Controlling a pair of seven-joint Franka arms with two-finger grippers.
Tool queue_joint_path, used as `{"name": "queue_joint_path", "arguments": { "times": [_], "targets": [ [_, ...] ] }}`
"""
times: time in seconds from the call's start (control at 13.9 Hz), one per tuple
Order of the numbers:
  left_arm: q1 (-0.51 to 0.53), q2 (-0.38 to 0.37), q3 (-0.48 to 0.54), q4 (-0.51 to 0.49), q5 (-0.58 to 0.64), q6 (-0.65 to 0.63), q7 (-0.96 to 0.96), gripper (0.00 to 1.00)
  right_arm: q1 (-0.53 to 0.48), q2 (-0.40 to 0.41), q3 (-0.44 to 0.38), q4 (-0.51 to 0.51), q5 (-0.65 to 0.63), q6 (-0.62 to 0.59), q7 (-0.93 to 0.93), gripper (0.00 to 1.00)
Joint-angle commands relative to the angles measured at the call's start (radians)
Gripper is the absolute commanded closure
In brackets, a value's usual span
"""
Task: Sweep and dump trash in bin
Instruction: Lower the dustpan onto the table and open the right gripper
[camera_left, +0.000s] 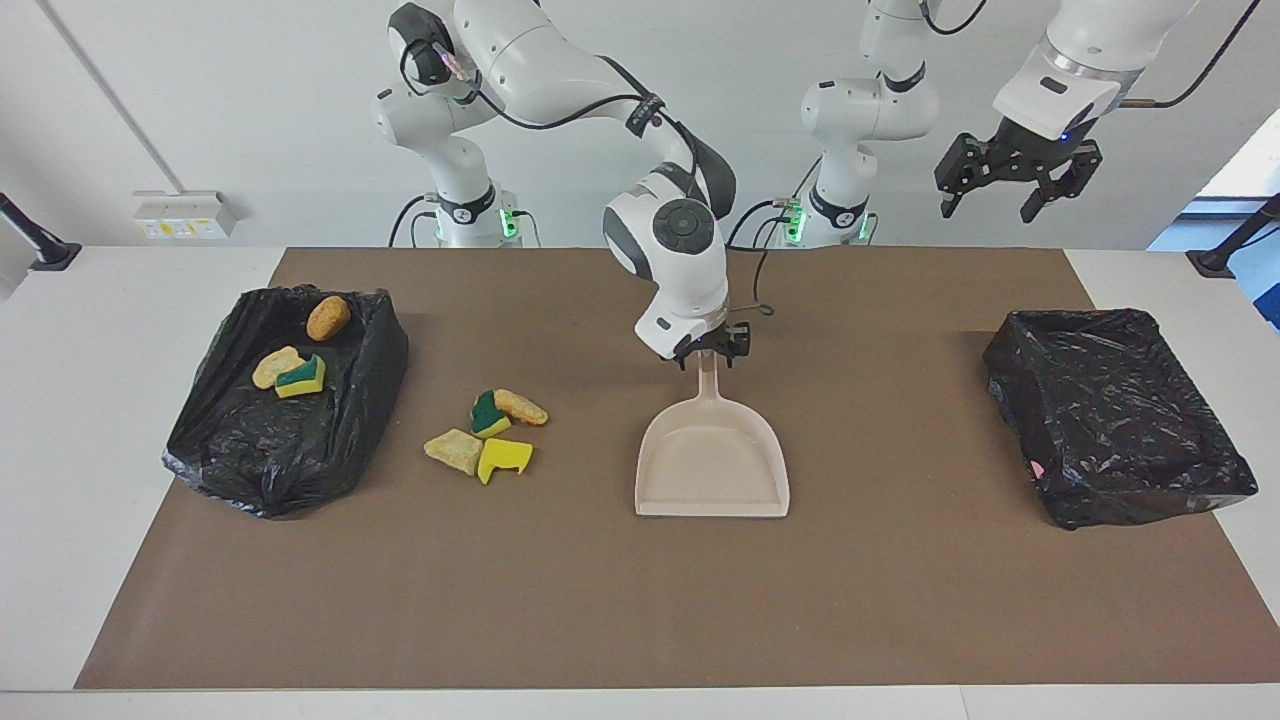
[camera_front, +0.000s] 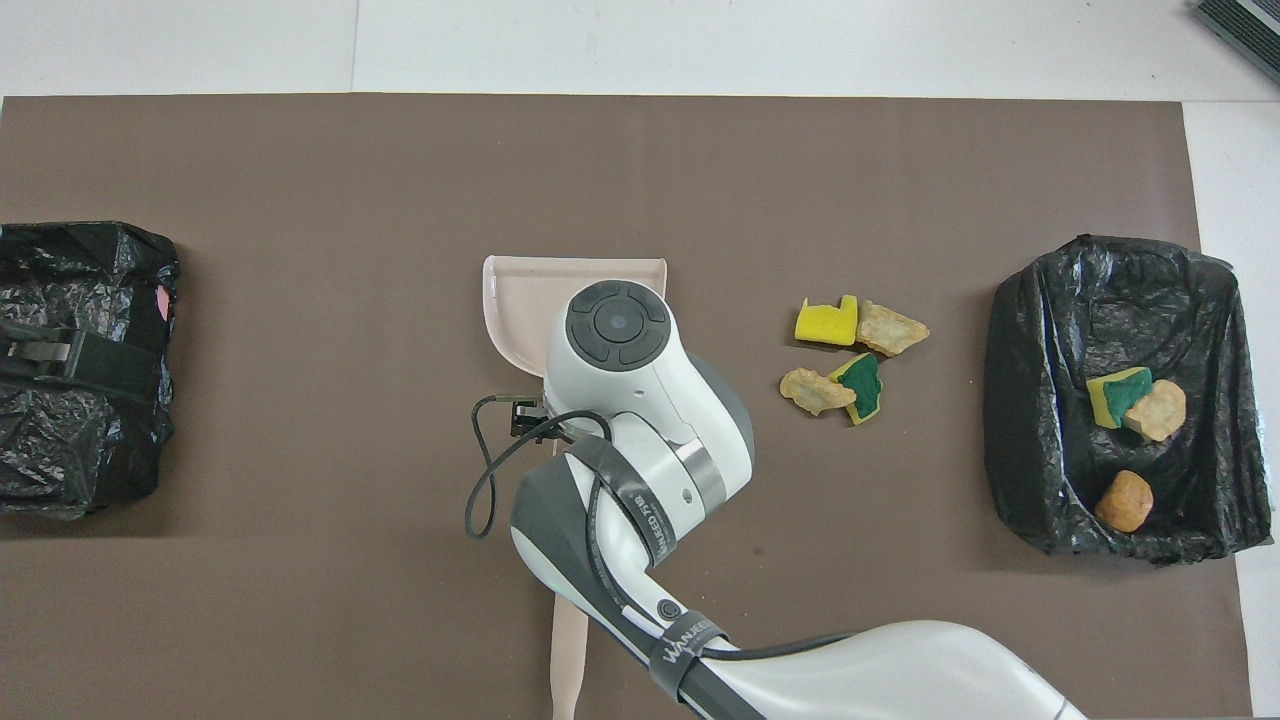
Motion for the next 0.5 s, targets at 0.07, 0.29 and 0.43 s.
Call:
{"name": "queue_joint_path", "arguments": {
  "times": [0.07, 0.29, 0.43],
  "targets": [
    [0.026, -0.021, -0.009, -0.041, 0.010, 0.069, 0.013, 0.00, -0.064, -0.149, 0.003, -0.034, -0.004, -0.251, -0.089, 0.00],
    [0.010, -0.005, -0.011, -0.095, 0.007, 0.188, 0.006, 0.00, -0.030, -0.334, 0.003, -0.221, 0.098, -0.279, -0.057, 0.00],
    [-0.036, 0.010, -0.017, -0.183, 0.007, 0.315, 0.004, 0.00, 0.031, -0.431, 0.003, -0.360, 0.140, -0.235, -0.007, 0.00]
  ]
}}
